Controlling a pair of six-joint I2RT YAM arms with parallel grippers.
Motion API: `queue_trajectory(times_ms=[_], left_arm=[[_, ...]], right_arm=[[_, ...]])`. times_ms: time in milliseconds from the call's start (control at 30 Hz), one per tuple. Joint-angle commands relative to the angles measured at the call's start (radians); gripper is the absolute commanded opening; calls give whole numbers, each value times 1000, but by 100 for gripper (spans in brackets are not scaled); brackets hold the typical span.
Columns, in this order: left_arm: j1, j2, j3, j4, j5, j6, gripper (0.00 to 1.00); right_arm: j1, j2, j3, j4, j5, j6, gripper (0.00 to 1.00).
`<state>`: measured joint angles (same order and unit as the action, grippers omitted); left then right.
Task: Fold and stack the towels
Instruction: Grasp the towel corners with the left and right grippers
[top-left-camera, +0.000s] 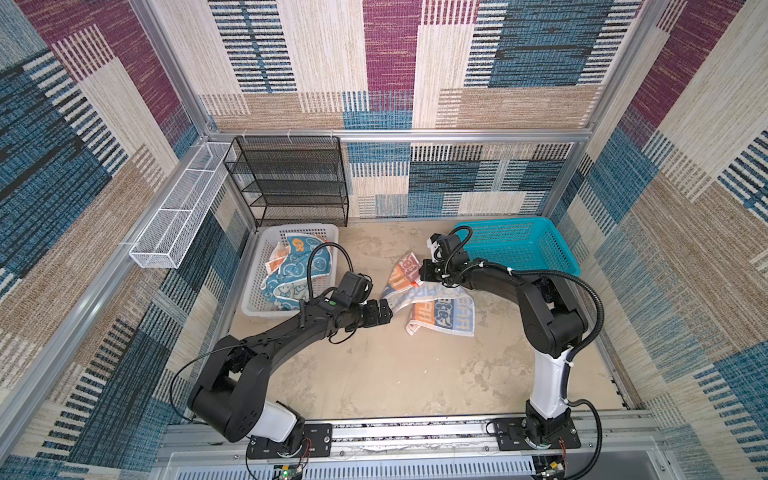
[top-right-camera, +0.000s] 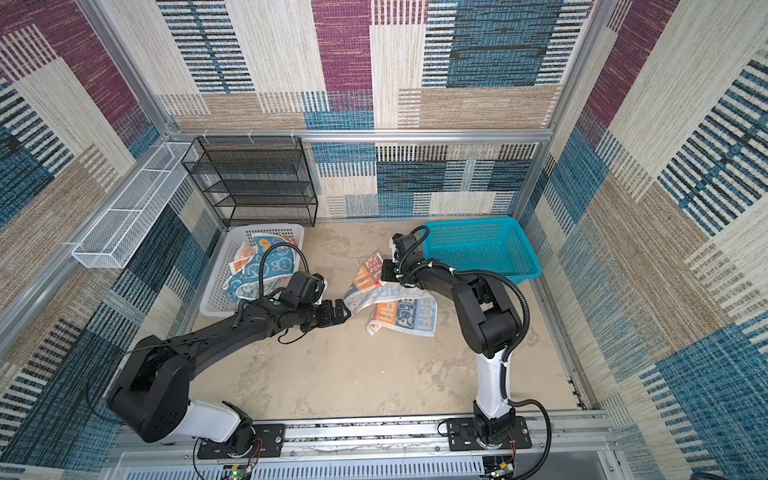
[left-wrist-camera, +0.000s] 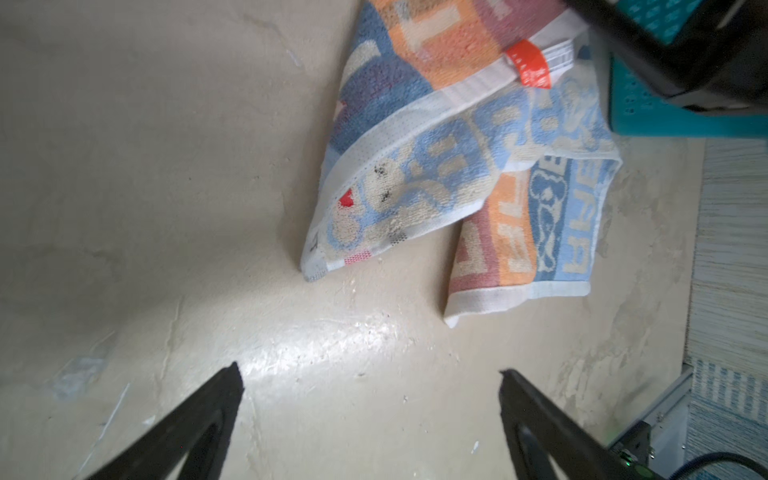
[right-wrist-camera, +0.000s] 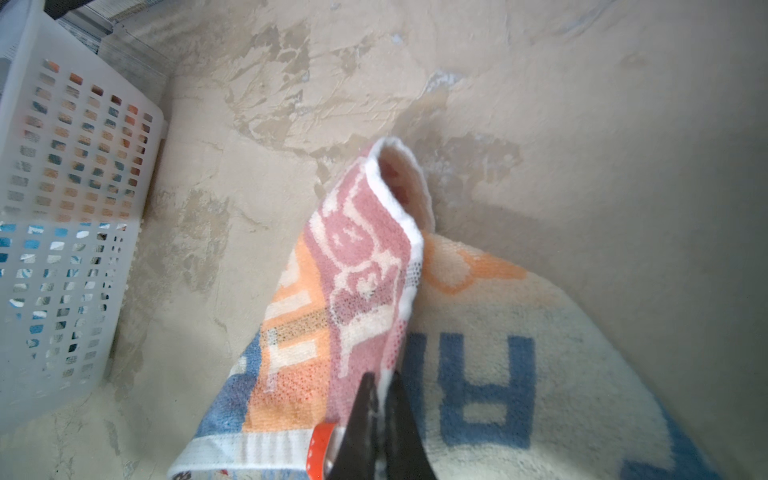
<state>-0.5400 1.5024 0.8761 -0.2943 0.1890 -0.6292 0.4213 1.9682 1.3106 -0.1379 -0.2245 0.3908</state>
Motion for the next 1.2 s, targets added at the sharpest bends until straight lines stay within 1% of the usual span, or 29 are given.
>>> queue_trajectory(times_ms=[0,133,300,433,600,667,833,867,1000,1100,1167], left_arm=[[-9,59,24,40,-17,68,98],[-25,135,57,46,-66,112,90],[-26,175,75,77,-111,127,79],[-26,218,96,79,-147,142,74],[-29,245,97,120,-160,144,62],[-34,257,99,128,-166,146,51],[-41,276,101,131,-177,150,35],[-42,279,100,134,-175,150,29],[-52,296,91,137,-171,150,0],[-54,282,85,120,-174,156,0],[-53,252,100,75,-198,176,0]], right_arm=[[-4,-24,-1,12,-1,-13,3],[-9,-29,-4,11,-8,-18,3],[-9,-44,-16,14,-16,-25,3],[-8,-58,-28,18,-21,-32,2],[-9,-67,-36,20,-23,-40,2],[-8,-65,-36,21,-30,-41,2],[-10,-68,-37,22,-26,-47,2],[-10,-68,-36,21,-27,-48,2],[-9,-63,-24,20,-32,-45,1],[-10,-71,-6,7,-26,-48,0],[-12,-85,10,-8,-20,-51,0]])
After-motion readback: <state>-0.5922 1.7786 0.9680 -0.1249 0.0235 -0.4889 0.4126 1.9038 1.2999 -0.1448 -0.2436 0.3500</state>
